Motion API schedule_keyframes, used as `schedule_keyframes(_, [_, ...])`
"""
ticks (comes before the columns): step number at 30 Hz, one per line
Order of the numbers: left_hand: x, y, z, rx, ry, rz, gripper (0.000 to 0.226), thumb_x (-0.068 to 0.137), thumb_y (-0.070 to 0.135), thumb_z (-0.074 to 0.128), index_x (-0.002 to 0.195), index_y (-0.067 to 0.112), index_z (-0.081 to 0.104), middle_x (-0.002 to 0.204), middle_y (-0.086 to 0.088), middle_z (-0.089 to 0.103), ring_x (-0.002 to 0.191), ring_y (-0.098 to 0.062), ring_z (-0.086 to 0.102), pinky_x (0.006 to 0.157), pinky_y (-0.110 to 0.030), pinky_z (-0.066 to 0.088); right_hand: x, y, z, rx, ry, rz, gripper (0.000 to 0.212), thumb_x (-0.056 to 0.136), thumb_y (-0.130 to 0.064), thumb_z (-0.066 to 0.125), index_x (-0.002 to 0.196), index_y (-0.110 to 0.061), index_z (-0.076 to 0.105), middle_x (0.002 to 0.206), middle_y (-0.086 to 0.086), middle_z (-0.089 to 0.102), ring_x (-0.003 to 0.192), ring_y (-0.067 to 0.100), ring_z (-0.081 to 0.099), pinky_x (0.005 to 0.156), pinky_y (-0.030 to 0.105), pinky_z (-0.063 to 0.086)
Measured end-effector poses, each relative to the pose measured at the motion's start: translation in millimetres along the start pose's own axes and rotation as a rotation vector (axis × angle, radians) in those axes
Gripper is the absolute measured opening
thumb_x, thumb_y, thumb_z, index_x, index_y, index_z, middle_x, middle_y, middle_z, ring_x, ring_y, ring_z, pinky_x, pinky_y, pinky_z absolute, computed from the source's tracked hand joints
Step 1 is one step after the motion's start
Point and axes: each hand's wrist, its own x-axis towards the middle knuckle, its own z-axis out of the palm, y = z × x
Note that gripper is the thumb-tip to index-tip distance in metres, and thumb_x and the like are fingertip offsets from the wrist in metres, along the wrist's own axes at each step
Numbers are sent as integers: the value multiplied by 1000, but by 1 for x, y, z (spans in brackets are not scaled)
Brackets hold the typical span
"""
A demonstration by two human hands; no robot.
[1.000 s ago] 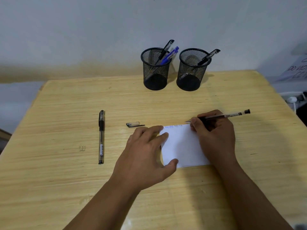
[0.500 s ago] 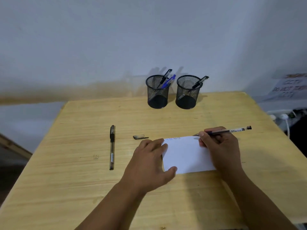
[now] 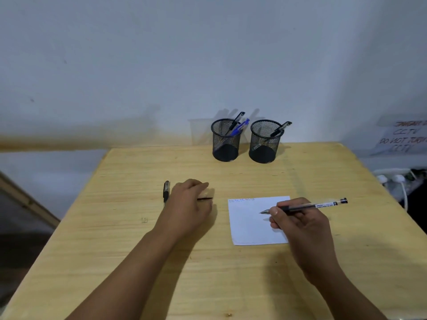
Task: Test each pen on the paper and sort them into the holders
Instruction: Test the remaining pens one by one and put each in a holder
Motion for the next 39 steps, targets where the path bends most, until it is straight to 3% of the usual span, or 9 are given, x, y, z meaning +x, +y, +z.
schedule_keyframes(3, [5,-5,-5,41,-23,-58,31,89,27,55,118,23,67,118,7,58,113,-23,48,103,-39,38,-8,3,1,12,6,11,7,86,-3,70,86,-9,67,71,3,75,66,17,71,65,23,58])
schedule_keyframes(6, [9,-8,-4,67,-39,-45,20,82,27,45,68,33,57,90,9,59,94,-24,52,97,-43,40,-14,6,3,29,6,39,7,85,-3,70,87,-9,67,70,4,75,65,16,71,65,24,57])
schedule_keyframes(7, [10,-10,-2,74,-39,-43,23,83,28,44,64,36,55,88,10,59,92,-22,52,99,-44,37,-16,8,3,29,2,45,7,85,-2,70,87,-8,67,70,4,75,64,16,71,65,25,57])
schedule_keyframes(10, [16,-18,6,80,-4,-55,26,89,29,47,85,35,71,98,13,65,95,-17,55,104,-40,33,-19,8,4,48,-5,47,8,85,-1,70,86,-7,67,69,5,75,63,15,70,67,30,56])
schedule_keyframes(16, [-8,7,1,-29,-24,0,13,91,36,59,99,38,68,98,19,64,99,-9,51,82,-24,39,-21,5,7,90,-10,44,7,85,0,70,88,-5,67,71,8,75,64,17,70,71,36,56])
schedule_keyframes(19, [-33,24,2,-123,-51,34,9,91,38,62,98,40,67,90,24,63,93,-2,49,73,-16,37,-21,1,12,97,-29,36,8,84,-1,71,86,-7,67,70,8,74,64,17,69,69,33,56])
schedule_keyframes(25, [-66,42,3,-242,-39,120,10,88,34,69,98,38,69,89,24,66,90,0,52,76,-9,35,-25,0,19,11,-82,-10,10,82,-7,76,83,-15,70,75,3,76,68,16,71,73,40,58])
schedule_keyframes(33, [-74,40,6,-239,6,150,10,87,32,71,96,36,70,89,20,67,86,-3,52,76,-13,37,-30,6,18,9,-93,2,12,81,-7,77,83,-17,71,77,5,75,72,19,71,77,47,58])
schedule_keyframes(39, [-75,42,9,-248,8,147,10,88,34,71,97,35,71,89,21,67,86,-3,53,77,-14,38,-30,9,15,3,-151,0,9,81,-6,76,84,-13,71,76,0,75,69,10,69,68,26,54])
